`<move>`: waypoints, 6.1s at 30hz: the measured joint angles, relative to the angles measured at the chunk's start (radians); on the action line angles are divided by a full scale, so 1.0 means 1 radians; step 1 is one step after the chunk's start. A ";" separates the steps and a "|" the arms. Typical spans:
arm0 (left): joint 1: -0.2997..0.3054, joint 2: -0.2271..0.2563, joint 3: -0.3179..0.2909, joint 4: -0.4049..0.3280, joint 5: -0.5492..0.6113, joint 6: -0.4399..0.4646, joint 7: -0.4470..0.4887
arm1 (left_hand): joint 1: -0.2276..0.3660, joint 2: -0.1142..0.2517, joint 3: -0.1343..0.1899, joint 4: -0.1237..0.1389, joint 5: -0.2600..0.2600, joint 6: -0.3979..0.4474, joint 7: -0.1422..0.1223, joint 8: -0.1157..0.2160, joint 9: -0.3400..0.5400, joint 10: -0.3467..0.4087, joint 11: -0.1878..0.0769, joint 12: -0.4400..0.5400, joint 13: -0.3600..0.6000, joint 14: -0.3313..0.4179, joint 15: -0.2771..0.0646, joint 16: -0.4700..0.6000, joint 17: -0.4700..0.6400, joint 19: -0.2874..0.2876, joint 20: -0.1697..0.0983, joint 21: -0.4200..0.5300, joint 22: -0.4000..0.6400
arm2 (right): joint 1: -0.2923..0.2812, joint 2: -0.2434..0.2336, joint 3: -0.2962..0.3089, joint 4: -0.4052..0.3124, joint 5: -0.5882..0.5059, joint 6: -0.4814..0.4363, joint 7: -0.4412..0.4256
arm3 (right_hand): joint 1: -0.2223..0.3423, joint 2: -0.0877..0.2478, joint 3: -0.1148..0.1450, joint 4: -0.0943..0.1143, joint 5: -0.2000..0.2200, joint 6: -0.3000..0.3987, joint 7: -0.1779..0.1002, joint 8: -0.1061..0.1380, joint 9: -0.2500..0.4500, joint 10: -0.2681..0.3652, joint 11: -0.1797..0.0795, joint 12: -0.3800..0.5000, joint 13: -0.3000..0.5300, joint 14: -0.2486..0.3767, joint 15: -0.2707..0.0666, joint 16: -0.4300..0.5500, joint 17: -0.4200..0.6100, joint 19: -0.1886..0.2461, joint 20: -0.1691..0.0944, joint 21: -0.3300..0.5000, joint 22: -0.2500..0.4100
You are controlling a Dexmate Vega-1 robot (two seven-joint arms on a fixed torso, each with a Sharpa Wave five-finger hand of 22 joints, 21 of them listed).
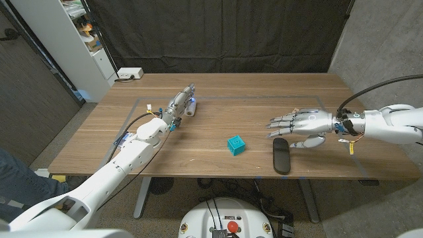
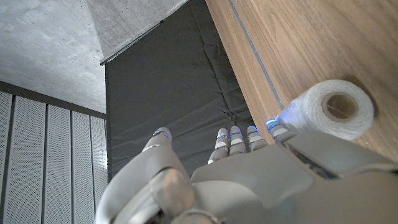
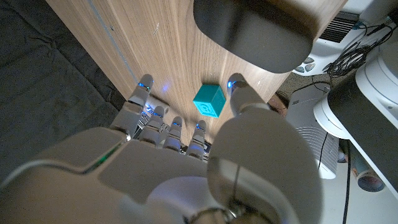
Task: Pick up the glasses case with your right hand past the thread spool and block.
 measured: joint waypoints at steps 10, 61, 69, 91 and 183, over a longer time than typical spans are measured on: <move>0.000 0.000 0.003 -0.007 0.002 0.009 0.004 | 0.000 0.000 0.000 0.000 0.000 0.004 0.004 0.000 0.000 0.000 0.000 0.000 0.000 0.000 0.000 0.000 0.000 0.000 0.000 0.000 0.000 | -0.003 -0.031 -0.025 -0.025 -0.009 -0.031 0.032 | -0.009 -0.009 0.004 0.004 0.005 -0.027 0.002 0.000 0.000 -0.063 0.010 -0.004 0.000 -0.059 0.019 -0.008 0.000 -0.057 0.021 -0.004 0.000; 0.024 0.004 -0.003 -0.033 -0.009 0.024 0.028 | -0.011 0.010 -0.004 -0.004 0.000 0.014 -0.007 0.000 0.000 -0.002 -0.009 0.000 0.000 -0.003 0.007 0.000 0.000 -0.004 0.011 0.008 0.000 | 0.194 -0.217 -0.406 -0.050 -0.020 -0.216 0.030 | -0.043 -0.043 -0.004 0.012 0.027 -0.038 -0.001 0.013 0.000 -0.130 0.038 0.008 -0.009 -0.150 0.013 -0.007 -0.003 -0.196 0.021 -0.008 0.000; 0.020 0.004 0.000 -0.033 -0.007 0.031 0.028 | -0.013 0.013 -0.008 0.000 0.000 0.014 -0.007 0.000 0.000 -0.002 -0.009 0.000 0.000 0.000 0.010 0.000 0.000 -0.004 0.010 0.008 0.000 | 0.215 -0.217 -0.441 -0.047 -0.020 -0.228 0.025 | -0.043 -0.043 0.000 0.016 0.027 -0.030 0.002 0.013 0.000 -0.115 0.034 0.016 -0.009 -0.152 0.012 0.001 -0.003 -0.200 0.018 -0.004 0.000; -0.006 -0.013 0.013 -0.004 -0.004 0.038 0.017 | -0.013 0.013 -0.011 -0.003 0.000 0.014 -0.007 0.000 0.000 -0.002 -0.009 0.000 0.000 -0.005 0.016 0.000 0.005 -0.009 0.015 0.008 0.000 | 0.288 -0.178 -0.525 0.021 -0.003 -0.200 0.011 | -0.035 -0.035 0.005 0.020 0.027 -0.001 -0.002 0.021 -0.005 -0.092 0.022 0.023 -0.009 -0.130 -0.010 0.008 -0.002 -0.200 0.018 0.004 0.005; -0.048 -0.037 0.030 0.018 0.002 0.012 -0.026 | -0.027 0.018 -0.018 -0.010 0.000 0.023 -0.005 0.000 0.000 0.000 -0.011 0.000 0.000 -0.005 0.016 0.000 0.005 -0.009 0.033 0.010 0.000 | 0.287 -0.182 -0.577 0.102 0.010 -0.283 -0.208 | 0.141 -0.001 -0.048 -0.005 -0.010 0.350 0.019 0.156 0.021 0.530 -0.146 0.178 0.064 0.405 -0.165 0.292 0.150 0.306 -0.116 0.072 0.010</move>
